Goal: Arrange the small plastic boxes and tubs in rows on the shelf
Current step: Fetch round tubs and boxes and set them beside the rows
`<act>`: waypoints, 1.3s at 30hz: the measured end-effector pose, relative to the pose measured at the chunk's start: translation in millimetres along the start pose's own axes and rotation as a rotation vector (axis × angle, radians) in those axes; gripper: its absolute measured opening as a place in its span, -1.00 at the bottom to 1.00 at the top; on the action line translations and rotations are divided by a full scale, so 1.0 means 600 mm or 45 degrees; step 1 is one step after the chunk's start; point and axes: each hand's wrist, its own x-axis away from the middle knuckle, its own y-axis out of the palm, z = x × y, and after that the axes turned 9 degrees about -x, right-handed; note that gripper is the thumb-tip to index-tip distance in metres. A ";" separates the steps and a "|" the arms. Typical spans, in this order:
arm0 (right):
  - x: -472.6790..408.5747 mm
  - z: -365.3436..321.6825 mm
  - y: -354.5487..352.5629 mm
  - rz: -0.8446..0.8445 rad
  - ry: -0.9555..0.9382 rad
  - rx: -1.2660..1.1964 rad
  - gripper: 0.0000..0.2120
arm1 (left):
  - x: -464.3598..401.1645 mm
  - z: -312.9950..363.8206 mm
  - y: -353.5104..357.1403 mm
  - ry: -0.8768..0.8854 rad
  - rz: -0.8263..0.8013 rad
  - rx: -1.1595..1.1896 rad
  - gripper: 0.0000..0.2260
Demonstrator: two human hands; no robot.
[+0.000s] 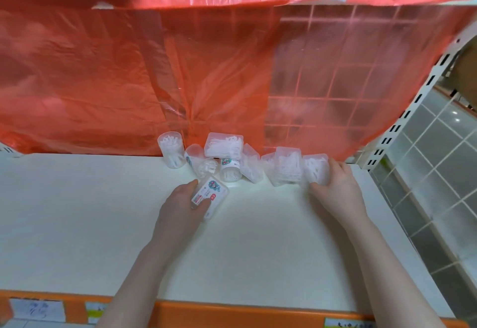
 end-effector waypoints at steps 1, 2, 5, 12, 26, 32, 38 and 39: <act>-0.005 -0.003 -0.001 -0.023 0.017 0.021 -0.57 | -0.001 0.003 0.003 0.001 -0.012 -0.032 -0.59; -0.010 -0.006 -0.003 -0.034 0.036 0.035 -0.57 | -0.002 0.006 0.005 0.007 -0.024 -0.054 -0.58; -0.020 -0.018 -0.005 -0.012 0.084 0.068 -0.58 | -0.004 0.014 0.012 0.011 -0.048 -0.126 -0.52; -0.023 -0.032 -0.008 -0.001 0.206 0.139 -0.62 | -0.011 0.031 0.014 -0.010 -0.094 -0.325 -0.52; 0.054 0.007 -0.034 0.082 0.021 0.109 -0.77 | 0.038 0.026 0.013 0.008 0.041 -0.229 -0.77; 0.124 -0.020 -0.034 0.027 -0.127 0.081 -0.76 | 0.061 0.009 -0.005 0.083 0.059 -0.232 -0.61; 0.195 -0.120 0.009 -0.068 -0.295 0.081 -0.63 | 0.110 -0.062 -0.077 0.115 0.126 -0.185 -0.53; 0.202 -0.127 0.014 -0.083 -0.305 0.085 -0.65 | 0.113 -0.068 -0.082 0.119 0.130 -0.182 -0.53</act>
